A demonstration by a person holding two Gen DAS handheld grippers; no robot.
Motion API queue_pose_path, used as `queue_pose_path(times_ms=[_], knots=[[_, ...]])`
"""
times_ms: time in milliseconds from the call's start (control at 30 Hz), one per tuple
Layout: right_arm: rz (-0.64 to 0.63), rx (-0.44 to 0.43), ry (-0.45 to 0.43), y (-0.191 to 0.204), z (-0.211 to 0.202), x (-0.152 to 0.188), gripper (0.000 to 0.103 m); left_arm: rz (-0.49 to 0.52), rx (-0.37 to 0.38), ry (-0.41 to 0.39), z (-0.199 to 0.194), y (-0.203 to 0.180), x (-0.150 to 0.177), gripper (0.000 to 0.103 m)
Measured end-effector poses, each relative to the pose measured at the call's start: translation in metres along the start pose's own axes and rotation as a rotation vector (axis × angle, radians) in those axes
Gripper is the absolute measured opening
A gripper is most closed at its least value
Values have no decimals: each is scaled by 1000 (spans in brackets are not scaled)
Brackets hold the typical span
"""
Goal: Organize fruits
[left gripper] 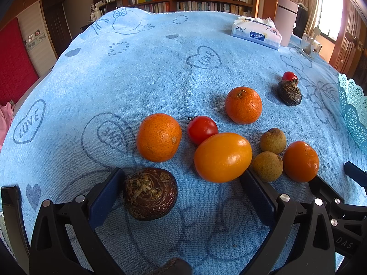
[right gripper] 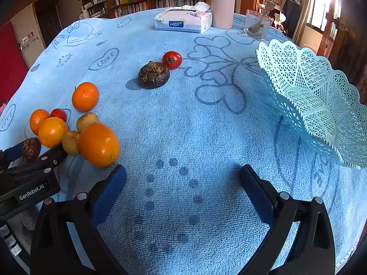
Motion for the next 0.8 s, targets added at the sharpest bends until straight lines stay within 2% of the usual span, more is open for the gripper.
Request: queue_pose_path(times_ms=[800], knots=[[0, 0, 0, 1, -1, 0, 101, 1, -1, 1, 1, -2, -3, 98]])
Point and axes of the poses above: each gripper's, at about its wrist camera, not at the fingertips, and z roughly the way its jaws point, y to its left, x to its underside, the point moved 3 cm from there along z, roughly the way its jaws point, and after that the axes turned 8 degrees about z, right-handed, at the moved point
